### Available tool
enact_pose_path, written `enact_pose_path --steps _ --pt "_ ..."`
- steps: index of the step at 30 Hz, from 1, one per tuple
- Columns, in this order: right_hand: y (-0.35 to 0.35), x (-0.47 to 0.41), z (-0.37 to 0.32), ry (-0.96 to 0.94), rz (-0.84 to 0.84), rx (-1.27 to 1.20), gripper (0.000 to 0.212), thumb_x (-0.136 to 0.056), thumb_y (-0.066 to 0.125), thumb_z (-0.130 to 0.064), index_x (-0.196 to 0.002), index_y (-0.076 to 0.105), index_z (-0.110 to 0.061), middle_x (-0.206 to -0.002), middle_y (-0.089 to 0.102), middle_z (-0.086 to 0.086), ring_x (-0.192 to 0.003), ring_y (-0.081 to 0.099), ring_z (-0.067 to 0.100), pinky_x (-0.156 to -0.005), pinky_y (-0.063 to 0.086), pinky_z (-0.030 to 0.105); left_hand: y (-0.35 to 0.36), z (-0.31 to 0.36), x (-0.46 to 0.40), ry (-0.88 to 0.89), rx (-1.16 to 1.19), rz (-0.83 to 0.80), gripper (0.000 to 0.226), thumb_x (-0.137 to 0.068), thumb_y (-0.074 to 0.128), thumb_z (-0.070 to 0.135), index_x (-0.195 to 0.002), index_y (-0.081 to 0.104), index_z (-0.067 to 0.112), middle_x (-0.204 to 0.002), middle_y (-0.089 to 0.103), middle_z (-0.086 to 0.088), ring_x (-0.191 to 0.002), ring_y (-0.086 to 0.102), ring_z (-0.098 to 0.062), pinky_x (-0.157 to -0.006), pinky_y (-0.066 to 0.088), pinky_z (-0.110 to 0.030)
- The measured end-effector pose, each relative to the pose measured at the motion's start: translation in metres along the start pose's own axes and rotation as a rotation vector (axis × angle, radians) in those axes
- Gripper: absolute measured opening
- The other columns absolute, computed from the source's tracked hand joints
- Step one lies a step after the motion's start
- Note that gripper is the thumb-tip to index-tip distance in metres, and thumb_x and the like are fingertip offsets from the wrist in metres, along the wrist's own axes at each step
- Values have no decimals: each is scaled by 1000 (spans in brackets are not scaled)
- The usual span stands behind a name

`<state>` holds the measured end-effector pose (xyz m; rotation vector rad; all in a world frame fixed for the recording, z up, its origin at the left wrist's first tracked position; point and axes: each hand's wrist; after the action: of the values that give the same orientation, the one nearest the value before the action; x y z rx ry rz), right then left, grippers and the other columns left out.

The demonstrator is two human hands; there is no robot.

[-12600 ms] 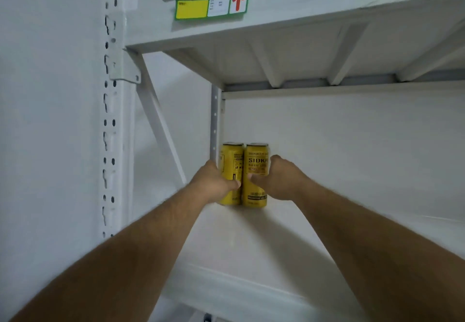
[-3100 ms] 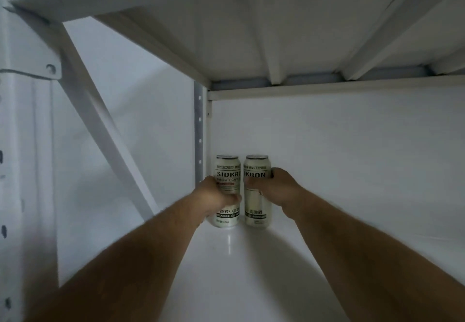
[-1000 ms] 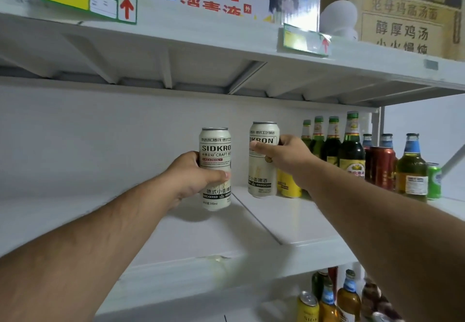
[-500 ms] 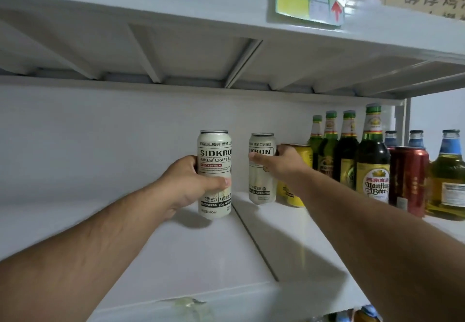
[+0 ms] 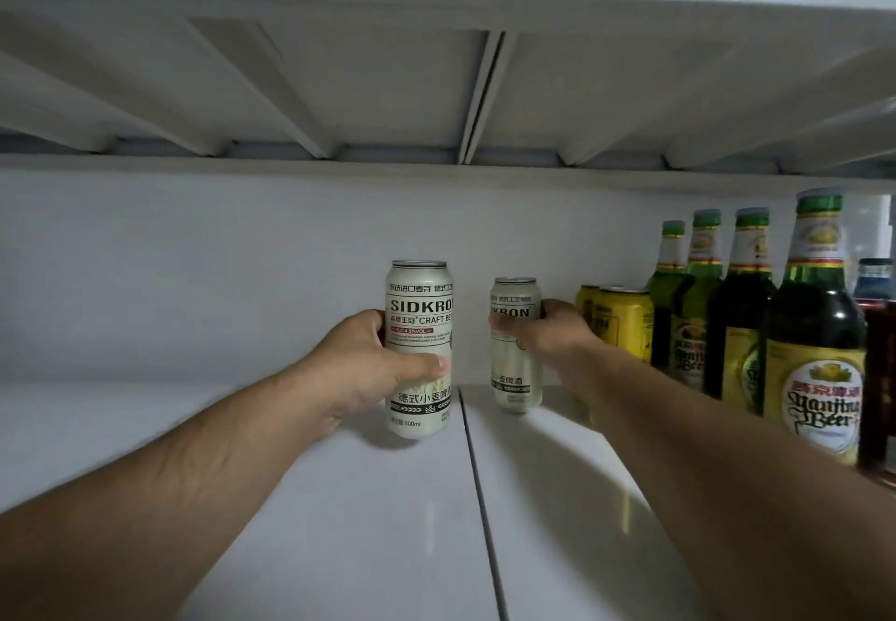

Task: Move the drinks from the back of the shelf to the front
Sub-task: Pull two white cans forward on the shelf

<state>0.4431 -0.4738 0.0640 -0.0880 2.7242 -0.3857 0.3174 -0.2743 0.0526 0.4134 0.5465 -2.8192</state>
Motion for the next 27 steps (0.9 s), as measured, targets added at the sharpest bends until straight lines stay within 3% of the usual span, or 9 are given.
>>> enact_pose_path --steps 5,10,15,20,22,24,27 --pt "1 -17 9 21 -42 9 21 -81 81 -35 -87 66 -22 -93 72 1 -85 67 18 -78 50 33 2 -3 -4 -8 -3 9 35 -79 89 12 -111 76 18 -100 83 2 -96 79 -17 -98 60 -44" --pt "-1 -23 13 24 -54 21 24 -85 78 -34 -97 67 -16 -94 71 2 -85 67 19 -79 51 32 4 -8 -3 -20 5 -5 47 -72 93 16 -115 75 17 -104 83 1 -100 79 -18 -102 57 -47" --pt "-4 -13 12 43 -39 59 32 -88 74 -37 -107 68 -12 -105 72 8 -95 68 25 -85 52 34 8 -12 -1 -26 21 -13 41 -78 89 9 -116 75 16 -105 82 1 -100 79 -18 -103 57 -47" --pt "-10 10 9 104 -57 150 57 -91 66 -49 -129 58 -9 -128 65 11 -113 61 30 -99 45 35 10 -11 2 -24 37 -26 42 -76 90 8 -115 74 16 -104 82 1 -99 79 -18 -102 57 -47" --pt "-14 17 7 123 -36 184 66 -95 62 -46 -141 46 -2 -139 56 16 -125 54 32 -95 40 32 12 -11 1 -28 41 -24 43 -74 92 10 -112 73 17 -103 82 1 -99 78 -19 -102 57 -48" --pt "-16 25 3 110 -5 276 73 -94 60 -49 -145 41 0 -142 53 17 -126 53 31 -91 41 31 13 -12 1 -29 45 -31 44 -72 93 12 -110 73 19 -102 82 3 -99 78 -20 -102 57 -49" --pt "-18 38 -2 72 1 463 62 -93 59 -56 -129 54 -6 -114 63 11 -96 60 23 -69 42 27 17 -12 4 -19 40 -38 45 -70 95 16 -109 73 20 -101 82 3 -98 78 -19 -101 58 -48"
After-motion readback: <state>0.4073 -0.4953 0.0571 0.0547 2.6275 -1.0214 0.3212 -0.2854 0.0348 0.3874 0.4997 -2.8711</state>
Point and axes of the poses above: each hand's wrist, its own x-axis away from the middle knuckle, its own y-axis out of the palm, z = x × y
